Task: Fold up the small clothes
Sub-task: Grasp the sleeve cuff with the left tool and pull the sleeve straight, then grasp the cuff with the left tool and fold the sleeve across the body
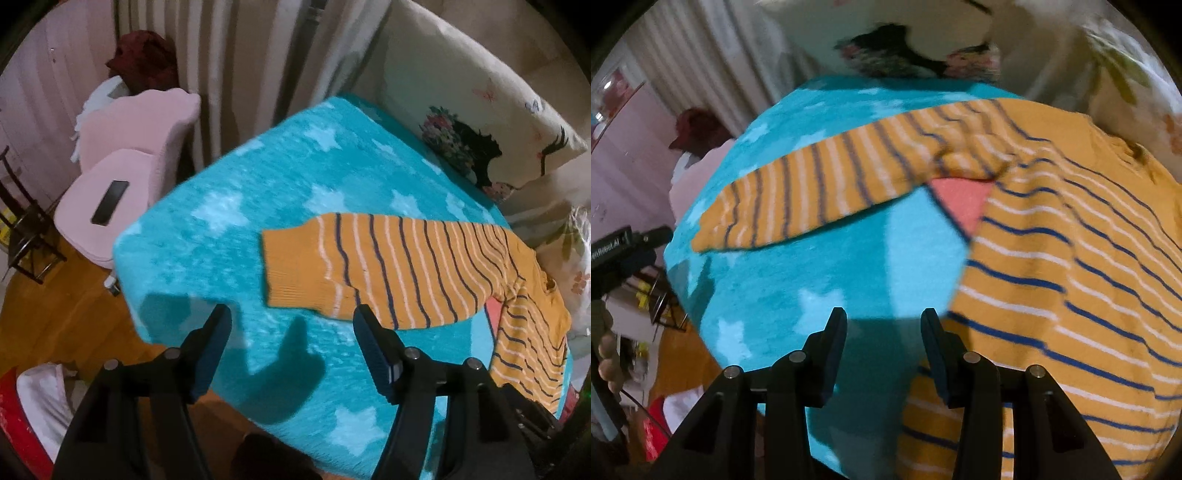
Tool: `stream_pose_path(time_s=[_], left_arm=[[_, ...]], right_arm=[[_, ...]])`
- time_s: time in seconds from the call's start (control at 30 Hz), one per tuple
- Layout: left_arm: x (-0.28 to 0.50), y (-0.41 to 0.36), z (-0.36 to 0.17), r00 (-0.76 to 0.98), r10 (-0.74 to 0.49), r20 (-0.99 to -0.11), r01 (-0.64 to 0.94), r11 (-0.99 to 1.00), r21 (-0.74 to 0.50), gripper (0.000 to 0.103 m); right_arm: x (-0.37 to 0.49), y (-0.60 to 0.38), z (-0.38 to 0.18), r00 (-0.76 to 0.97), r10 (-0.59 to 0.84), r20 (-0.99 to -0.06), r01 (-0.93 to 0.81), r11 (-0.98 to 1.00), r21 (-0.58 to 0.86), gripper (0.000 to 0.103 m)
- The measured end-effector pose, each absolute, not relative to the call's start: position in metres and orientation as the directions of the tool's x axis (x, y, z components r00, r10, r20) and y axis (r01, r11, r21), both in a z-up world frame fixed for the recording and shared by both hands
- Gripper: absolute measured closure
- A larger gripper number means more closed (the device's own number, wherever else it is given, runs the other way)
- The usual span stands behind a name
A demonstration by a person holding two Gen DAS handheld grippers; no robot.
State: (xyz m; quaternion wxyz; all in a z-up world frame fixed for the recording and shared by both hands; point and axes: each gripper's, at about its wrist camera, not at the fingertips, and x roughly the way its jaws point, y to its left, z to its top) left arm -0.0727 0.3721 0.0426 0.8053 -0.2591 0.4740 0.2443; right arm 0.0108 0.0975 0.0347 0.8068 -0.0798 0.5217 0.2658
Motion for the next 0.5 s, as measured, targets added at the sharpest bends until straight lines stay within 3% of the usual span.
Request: stream_pose_path(time_s=[0.5], left_arm=[[-0.042,0.387,-0.004,0.383,0.085,-0.920,-0.646,0.736,-0.201,0.035]], right_arm=[[0.005,0.013,0.041,0.393,0.244,-0.887,-0.290,0.948,0.132,0.054]])
